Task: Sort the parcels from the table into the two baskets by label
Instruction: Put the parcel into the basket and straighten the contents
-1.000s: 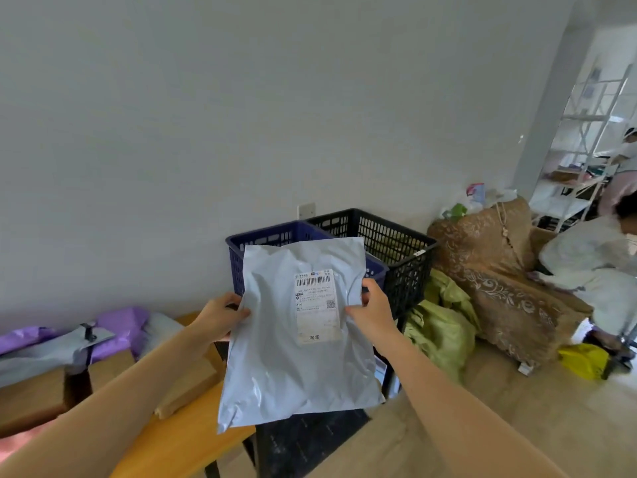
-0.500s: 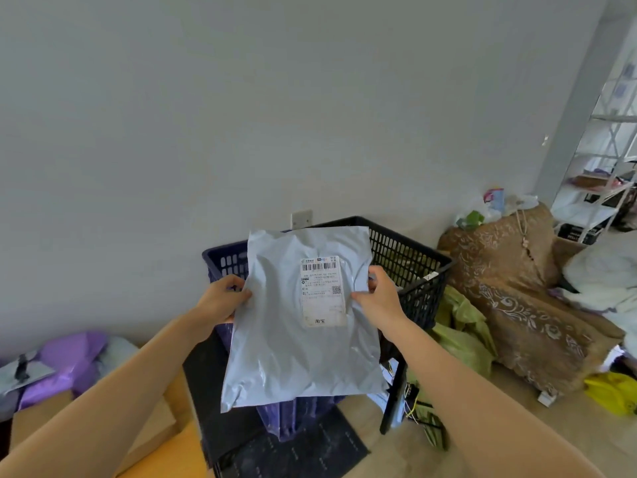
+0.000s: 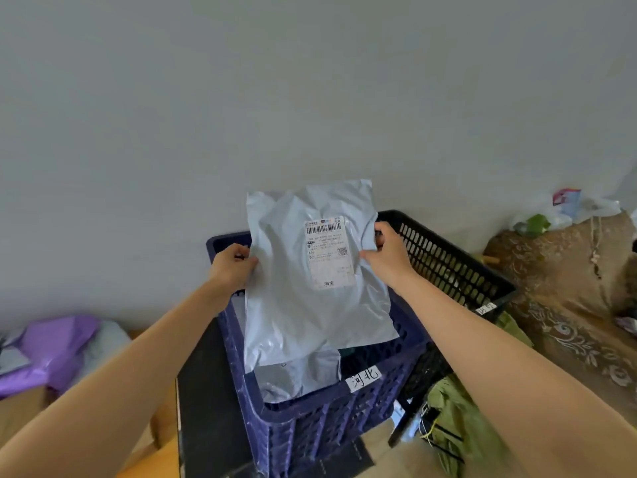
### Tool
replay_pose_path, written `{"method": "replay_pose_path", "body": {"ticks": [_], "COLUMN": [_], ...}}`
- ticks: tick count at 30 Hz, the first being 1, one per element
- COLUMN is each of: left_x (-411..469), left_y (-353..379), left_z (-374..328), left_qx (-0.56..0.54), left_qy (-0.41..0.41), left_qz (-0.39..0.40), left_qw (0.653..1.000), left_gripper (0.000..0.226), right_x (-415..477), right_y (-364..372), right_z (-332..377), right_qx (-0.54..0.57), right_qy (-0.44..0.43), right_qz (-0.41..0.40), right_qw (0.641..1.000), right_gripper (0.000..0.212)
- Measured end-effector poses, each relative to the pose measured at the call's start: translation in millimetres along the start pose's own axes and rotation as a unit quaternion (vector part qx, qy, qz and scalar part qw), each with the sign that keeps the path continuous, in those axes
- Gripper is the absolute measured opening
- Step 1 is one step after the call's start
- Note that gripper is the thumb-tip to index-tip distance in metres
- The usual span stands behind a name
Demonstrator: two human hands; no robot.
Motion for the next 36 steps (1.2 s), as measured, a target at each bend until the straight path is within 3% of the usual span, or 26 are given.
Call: {"method": "replay_pose_path", "body": {"ticks": [11,15,20,27,32,36], "left_x": [42,53,58,65,77,83], "left_y": [40,53,66,83,104,114], "left_z": [48,65,80,104,116,127], "left_qx": [0.168,0.163,0.148,0.099,0.067,0.103], "left_qy": [-0.108,-0.182,-0.224,-0.272,-0.285,-0.283], "left_qz": [-0.068,-0.083,-0.119,-0.153,-0.111,-0.084], "left_qw": [0.977,0.966,0.956,0.945,0.95,0.95], "left_gripper": [0.006,0.02,0.017,0.037,0.035,0.043], "right_x": [77,100,108,108,112,107], "right_y": [60,84,110,134,150,155], "right_z": [-57,-71,-93,-120,-132,-145], "right_qx": [-0.043,-0.054,-0.065,-0.102,-0.118,-0.18], "right_qy": [-0.021,-0.038,-0.039,0.014,0.038,0.033], "right_qz": [0.126,0.169,0.209,0.255,0.236,0.222], "right_qw": [0.991,0.983,0.975,0.962,0.964,0.958], "right_gripper": [0.033,0.03,0.026,0.034,0.041,0.044]}}
Point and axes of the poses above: each hand's wrist, its own x-axis towards the middle knuckle, its own y-axis out of the palm, z = x × y, the point moved 1 cm from there along x, towards the middle knuckle, and after that the axes turned 2 degrees about z, right-handed, at the moved point
